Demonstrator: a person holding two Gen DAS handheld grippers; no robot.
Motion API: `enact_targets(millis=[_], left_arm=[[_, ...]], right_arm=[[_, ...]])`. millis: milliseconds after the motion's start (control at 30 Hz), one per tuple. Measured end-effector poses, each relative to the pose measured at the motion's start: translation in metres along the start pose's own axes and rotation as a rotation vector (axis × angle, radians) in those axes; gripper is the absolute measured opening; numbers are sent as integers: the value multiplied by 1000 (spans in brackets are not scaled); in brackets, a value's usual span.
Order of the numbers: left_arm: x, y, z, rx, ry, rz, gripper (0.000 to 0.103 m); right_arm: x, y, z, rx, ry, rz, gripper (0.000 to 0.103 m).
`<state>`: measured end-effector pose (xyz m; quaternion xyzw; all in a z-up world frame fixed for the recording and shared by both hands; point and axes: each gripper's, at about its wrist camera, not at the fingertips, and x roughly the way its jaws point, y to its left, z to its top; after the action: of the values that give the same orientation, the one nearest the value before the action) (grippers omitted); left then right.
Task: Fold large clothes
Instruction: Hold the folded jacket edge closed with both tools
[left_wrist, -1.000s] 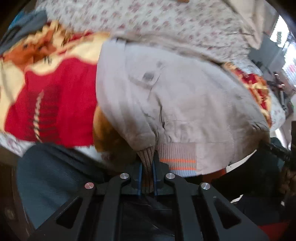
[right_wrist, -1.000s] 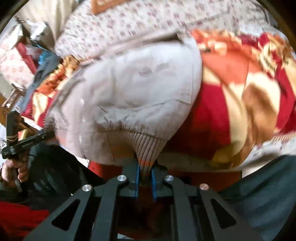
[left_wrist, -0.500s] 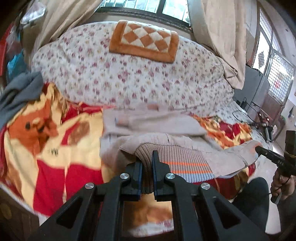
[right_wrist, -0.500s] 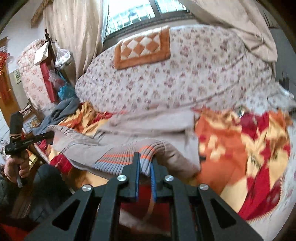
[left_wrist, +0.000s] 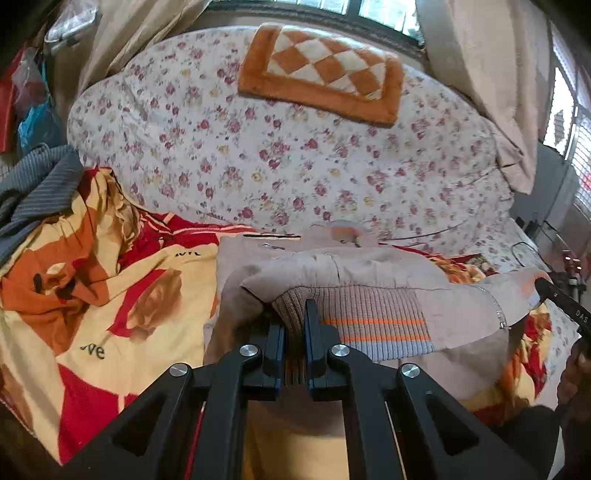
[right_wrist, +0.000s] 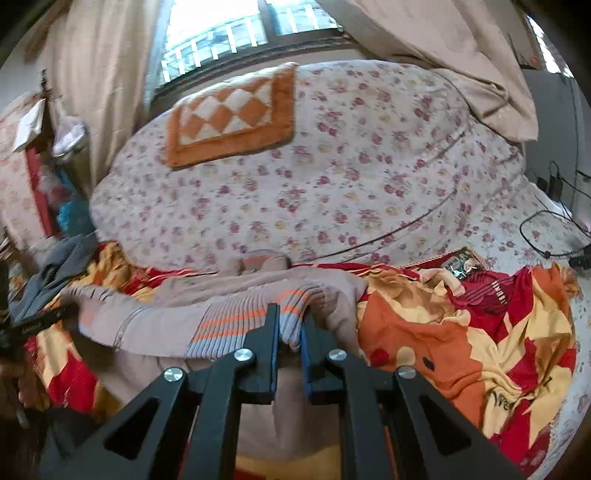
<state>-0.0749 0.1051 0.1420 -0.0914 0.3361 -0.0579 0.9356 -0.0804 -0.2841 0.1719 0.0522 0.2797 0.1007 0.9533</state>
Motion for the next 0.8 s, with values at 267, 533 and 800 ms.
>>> enact_targets(millis=[267,533,800], left_arm=[[70,-11,14,-7,34,137,1],[135,-6,29,-72,52,196,2],[184,-4,66,-96,34,220,2]], right_arm=[[76,-4,2,76,14,-108,10],[145,-8,14,85,25,-167,10],[196,-23,37,178,4,-176,10]])
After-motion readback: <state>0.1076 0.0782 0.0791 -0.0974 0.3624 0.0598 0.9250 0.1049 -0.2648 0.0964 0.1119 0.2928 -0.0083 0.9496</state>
